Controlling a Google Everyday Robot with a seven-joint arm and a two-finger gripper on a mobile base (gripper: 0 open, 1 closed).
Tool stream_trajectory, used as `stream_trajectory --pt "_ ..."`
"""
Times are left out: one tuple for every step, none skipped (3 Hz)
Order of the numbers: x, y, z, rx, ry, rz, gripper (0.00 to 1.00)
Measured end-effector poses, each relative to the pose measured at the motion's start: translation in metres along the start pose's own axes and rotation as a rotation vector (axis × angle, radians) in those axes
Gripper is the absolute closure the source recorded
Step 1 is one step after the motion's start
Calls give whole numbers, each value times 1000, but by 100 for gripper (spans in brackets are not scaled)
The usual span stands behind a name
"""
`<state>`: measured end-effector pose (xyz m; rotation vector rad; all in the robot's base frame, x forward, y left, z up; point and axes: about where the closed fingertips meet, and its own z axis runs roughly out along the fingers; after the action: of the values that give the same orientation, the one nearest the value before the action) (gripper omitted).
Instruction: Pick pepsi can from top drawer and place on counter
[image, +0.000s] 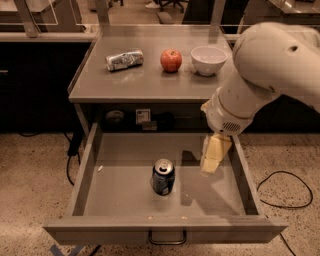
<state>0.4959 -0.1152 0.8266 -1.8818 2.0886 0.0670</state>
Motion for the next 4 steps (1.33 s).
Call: stream_trajectory --pt "-11 4 28 -25 -14 -5 0" --pt "-27 16 46 -63 -43 -22 0" --pt "-45 23 65 -92 -76 -46 0" --pt "-57 27 84 -99 -83 -73 0"
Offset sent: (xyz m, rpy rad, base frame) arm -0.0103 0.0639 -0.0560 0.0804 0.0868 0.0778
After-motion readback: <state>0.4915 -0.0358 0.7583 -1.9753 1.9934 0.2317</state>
